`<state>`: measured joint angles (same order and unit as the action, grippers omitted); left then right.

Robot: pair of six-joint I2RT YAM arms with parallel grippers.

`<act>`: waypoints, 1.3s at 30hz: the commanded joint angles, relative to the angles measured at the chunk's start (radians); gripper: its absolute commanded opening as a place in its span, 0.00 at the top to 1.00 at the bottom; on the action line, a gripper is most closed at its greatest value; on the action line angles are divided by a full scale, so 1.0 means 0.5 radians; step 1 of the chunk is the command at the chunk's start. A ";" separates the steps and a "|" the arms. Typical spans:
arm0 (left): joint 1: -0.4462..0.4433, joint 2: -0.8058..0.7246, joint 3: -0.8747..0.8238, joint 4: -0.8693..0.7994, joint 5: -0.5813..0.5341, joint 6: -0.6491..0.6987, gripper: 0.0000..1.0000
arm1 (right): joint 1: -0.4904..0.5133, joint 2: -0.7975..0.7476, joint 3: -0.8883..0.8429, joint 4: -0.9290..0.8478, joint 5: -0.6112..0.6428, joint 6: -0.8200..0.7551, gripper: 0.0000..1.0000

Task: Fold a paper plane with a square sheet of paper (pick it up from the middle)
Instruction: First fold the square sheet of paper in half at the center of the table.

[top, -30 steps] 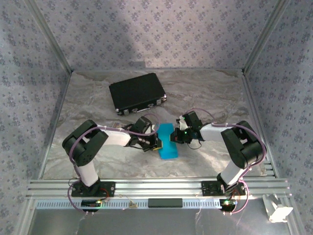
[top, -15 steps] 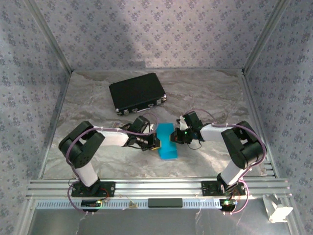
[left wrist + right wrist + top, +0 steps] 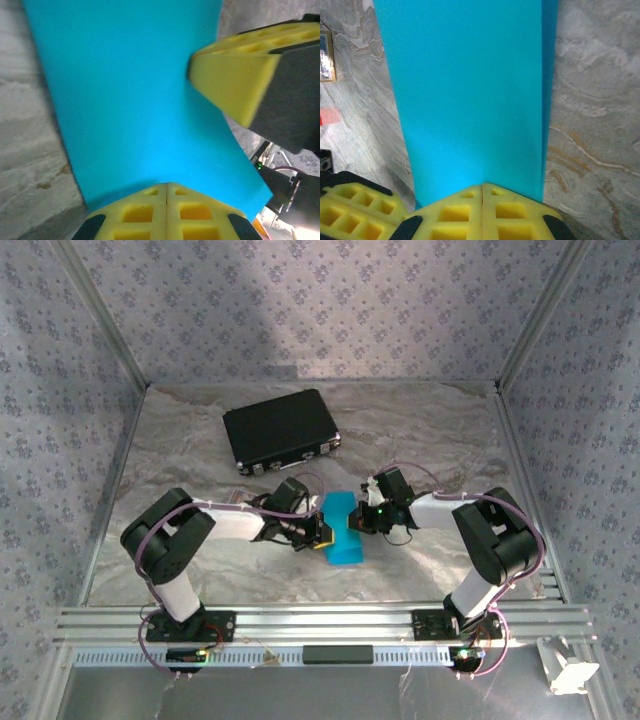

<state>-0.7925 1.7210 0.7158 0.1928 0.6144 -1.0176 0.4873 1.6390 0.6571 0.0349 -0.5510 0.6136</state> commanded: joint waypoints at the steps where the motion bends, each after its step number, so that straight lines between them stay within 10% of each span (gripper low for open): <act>1: -0.010 0.040 -0.085 0.026 0.021 0.007 1.00 | -0.008 0.037 -0.090 -0.226 0.191 0.015 1.00; 39: -0.124 0.050 -0.120 -0.211 -0.059 0.163 1.00 | -0.040 0.014 -0.151 -0.201 0.195 0.015 1.00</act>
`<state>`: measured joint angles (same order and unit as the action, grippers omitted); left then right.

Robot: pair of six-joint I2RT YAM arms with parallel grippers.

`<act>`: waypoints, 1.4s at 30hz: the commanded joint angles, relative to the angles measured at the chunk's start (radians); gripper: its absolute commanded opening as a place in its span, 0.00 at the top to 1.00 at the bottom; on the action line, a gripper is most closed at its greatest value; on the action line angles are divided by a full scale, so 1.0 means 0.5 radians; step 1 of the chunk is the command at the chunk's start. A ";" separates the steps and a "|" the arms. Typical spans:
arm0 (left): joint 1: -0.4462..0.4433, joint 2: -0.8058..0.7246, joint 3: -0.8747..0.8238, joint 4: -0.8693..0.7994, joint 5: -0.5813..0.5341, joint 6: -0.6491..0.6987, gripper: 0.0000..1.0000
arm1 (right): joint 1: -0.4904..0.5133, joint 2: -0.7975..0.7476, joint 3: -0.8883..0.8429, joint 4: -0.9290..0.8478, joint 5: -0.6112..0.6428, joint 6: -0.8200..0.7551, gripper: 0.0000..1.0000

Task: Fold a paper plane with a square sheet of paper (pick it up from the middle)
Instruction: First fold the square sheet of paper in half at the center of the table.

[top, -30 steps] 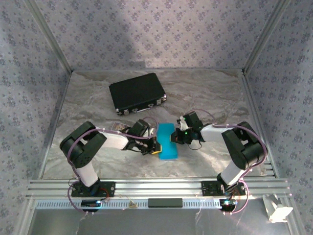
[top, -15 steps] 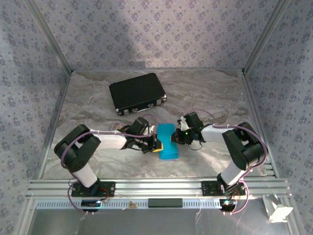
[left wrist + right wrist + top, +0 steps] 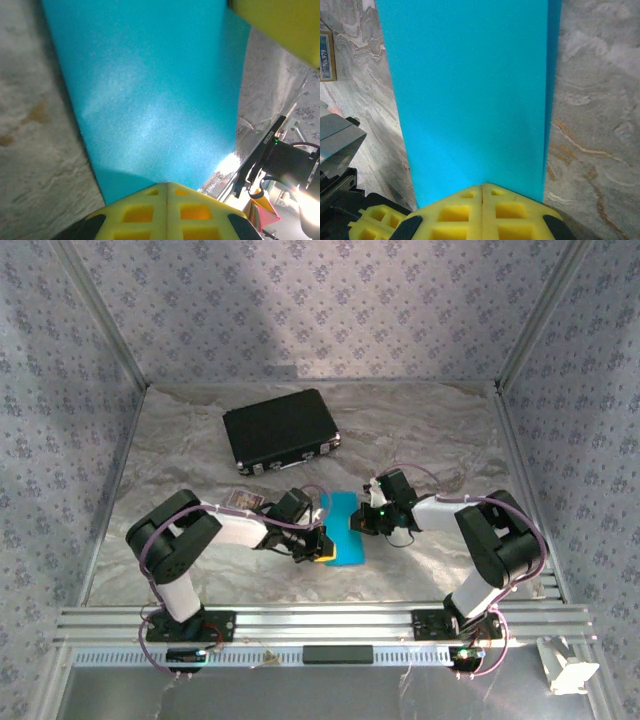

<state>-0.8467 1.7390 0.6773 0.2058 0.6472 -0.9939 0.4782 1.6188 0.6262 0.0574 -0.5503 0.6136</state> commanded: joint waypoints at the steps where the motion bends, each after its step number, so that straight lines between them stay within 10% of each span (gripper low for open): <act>1: -0.022 0.001 -0.043 -0.267 -0.143 0.130 1.00 | -0.022 0.050 -0.090 -0.248 0.193 0.015 1.00; 42: -0.051 -0.026 0.020 -0.168 -0.166 0.148 0.98 | -0.025 0.050 -0.102 -0.242 0.199 0.015 1.00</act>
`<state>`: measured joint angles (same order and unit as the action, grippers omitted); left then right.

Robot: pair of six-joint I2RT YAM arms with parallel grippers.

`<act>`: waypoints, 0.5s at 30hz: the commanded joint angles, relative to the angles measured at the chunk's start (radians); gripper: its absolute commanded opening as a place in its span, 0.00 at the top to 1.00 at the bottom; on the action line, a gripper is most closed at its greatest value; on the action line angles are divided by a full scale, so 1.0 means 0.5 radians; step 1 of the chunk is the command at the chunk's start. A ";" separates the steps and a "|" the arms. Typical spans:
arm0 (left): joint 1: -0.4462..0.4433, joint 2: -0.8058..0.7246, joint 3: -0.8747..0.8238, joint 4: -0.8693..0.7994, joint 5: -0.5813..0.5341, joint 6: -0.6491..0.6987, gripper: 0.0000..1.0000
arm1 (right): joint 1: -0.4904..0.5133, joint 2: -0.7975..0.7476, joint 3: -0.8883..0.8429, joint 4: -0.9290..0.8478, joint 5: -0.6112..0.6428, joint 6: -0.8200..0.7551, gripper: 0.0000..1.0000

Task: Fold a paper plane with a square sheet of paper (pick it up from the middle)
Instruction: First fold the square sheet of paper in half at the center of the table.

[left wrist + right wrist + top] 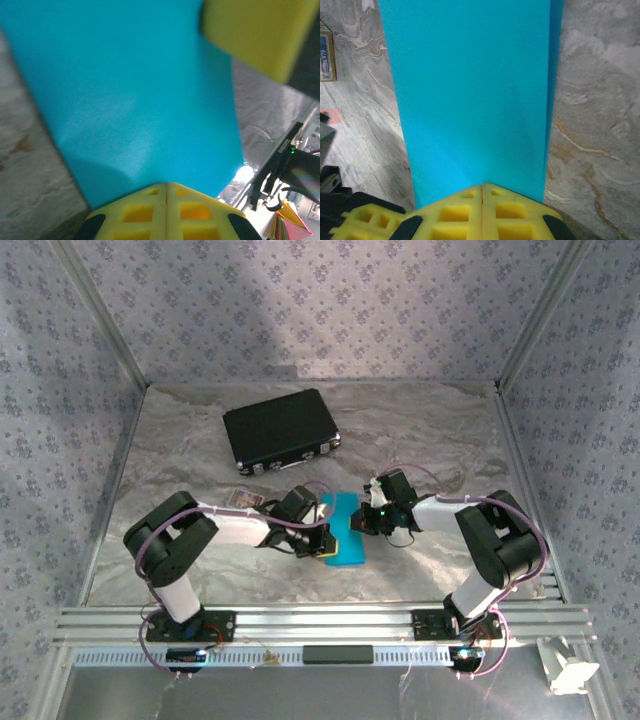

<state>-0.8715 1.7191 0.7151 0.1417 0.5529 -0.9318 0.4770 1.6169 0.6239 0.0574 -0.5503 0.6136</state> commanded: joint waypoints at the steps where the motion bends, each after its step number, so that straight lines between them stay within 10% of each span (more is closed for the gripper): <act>1: -0.005 0.006 -0.080 -0.047 0.029 0.037 0.98 | -0.024 0.057 -0.097 -0.243 0.199 0.015 1.00; 15: -0.106 -0.173 -0.213 -0.193 -0.016 0.263 0.96 | -0.034 0.063 -0.097 -0.253 0.199 0.015 1.00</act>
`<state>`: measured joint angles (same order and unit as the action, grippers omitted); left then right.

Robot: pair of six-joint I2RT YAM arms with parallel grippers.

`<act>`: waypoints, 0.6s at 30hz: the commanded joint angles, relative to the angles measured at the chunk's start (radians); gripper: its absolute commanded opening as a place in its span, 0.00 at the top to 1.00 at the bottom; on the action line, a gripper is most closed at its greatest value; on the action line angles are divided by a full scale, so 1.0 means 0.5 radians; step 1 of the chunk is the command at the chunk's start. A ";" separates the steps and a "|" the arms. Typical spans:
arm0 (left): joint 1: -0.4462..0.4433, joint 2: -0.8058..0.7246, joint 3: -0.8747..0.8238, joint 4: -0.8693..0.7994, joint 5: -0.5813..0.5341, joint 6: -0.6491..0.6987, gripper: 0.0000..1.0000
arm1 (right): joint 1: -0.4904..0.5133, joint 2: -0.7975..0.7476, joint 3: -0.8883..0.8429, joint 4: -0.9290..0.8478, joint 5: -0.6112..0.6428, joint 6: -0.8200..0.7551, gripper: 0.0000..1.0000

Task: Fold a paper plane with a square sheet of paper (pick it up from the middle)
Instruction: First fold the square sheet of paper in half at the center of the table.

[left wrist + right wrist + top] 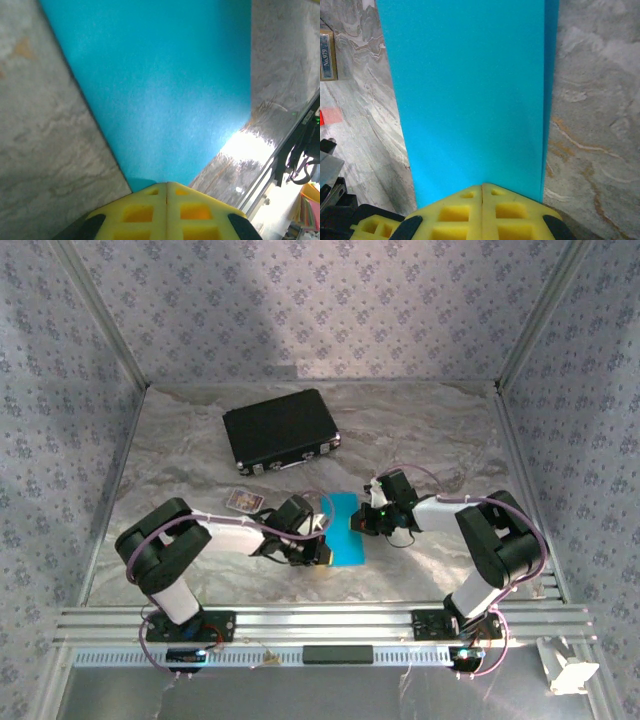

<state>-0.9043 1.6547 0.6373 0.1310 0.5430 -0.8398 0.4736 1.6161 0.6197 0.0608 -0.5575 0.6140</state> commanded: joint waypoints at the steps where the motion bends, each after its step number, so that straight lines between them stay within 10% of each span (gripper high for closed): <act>1: -0.053 -0.047 -0.058 -0.179 -0.004 0.085 0.96 | -0.024 0.069 -0.089 -0.260 0.216 0.009 1.00; 18: -0.044 -0.294 0.124 0.018 0.026 0.004 0.96 | -0.030 0.072 -0.052 -0.308 0.210 -0.013 1.00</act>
<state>-0.9424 1.5093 0.6449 0.0860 0.5266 -0.8211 0.4728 1.6165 0.6201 0.0566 -0.5583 0.6136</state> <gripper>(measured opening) 0.049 0.052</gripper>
